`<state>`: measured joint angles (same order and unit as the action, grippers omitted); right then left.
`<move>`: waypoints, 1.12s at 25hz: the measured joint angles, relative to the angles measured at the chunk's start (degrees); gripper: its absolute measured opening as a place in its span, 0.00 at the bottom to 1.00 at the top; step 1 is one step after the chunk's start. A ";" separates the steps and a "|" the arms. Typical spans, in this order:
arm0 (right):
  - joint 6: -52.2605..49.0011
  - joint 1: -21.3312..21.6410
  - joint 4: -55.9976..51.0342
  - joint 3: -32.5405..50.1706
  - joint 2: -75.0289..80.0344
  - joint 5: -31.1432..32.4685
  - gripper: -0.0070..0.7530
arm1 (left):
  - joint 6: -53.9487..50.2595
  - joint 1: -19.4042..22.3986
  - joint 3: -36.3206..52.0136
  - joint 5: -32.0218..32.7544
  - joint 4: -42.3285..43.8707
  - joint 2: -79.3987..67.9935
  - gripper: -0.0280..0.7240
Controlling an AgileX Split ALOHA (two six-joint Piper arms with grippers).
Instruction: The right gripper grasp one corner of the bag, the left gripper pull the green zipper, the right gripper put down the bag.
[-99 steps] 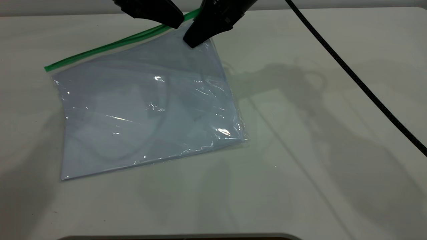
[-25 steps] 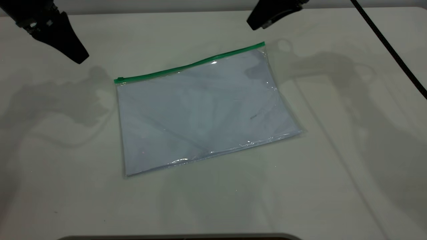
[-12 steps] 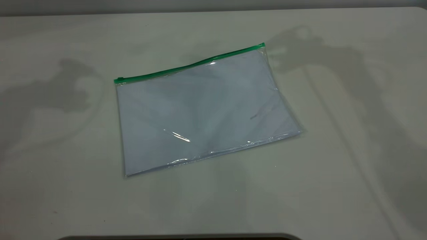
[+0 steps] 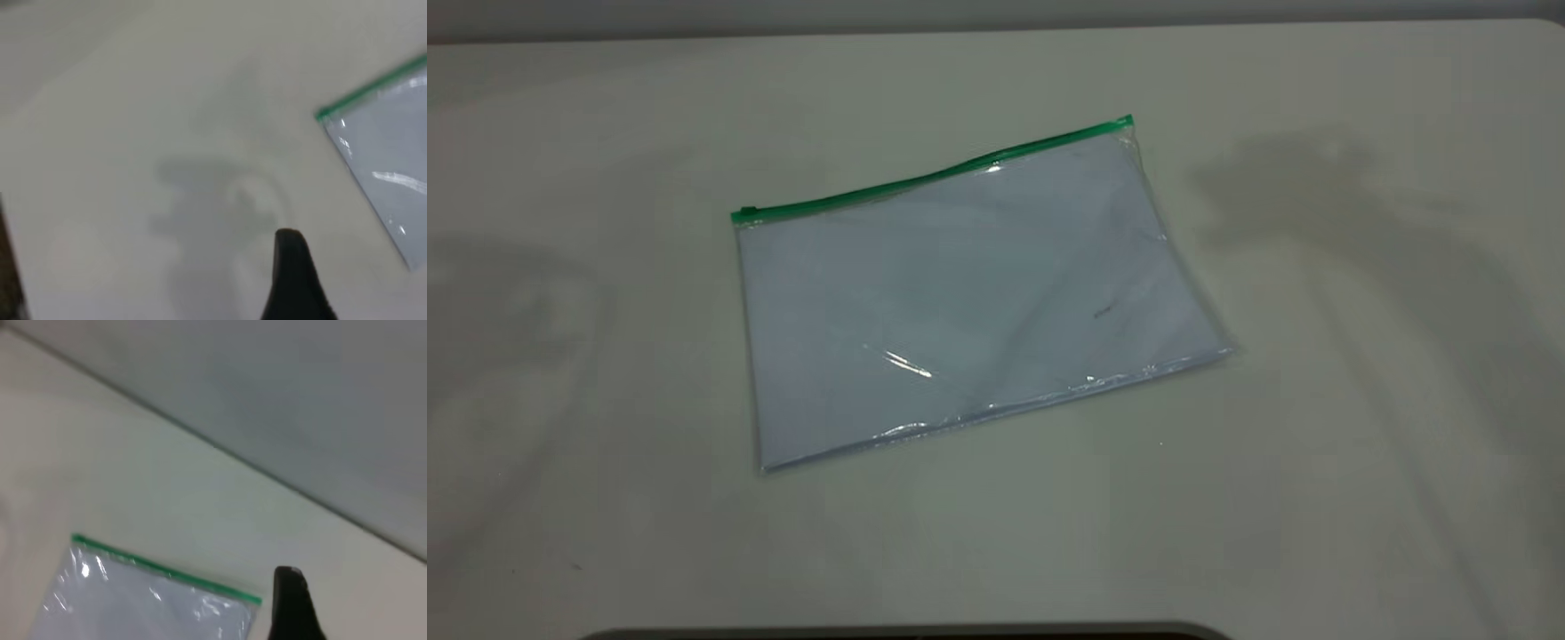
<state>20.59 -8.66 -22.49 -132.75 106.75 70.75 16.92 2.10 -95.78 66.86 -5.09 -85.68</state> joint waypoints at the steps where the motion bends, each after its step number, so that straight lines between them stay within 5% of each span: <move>1: -0.53 0.00 -0.06 1.90 -3.17 0.00 0.70 | -0.18 0.00 0.00 0.00 0.33 1.82 0.77; 17: 0.02 0.00 -2.64 57.57 -59.03 -2.21 0.70 | -1.79 0.00 1.35 0.00 -0.95 20.26 0.77; 28: 0.02 0.00 -1.78 80.48 -84.24 -0.97 0.70 | -2.06 0.00 28.47 0.05 -2.35 44.73 0.77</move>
<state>20.61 -8.66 -24.26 -52.27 22.52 69.78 14.86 2.10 -67.31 66.91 -7.43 -40.95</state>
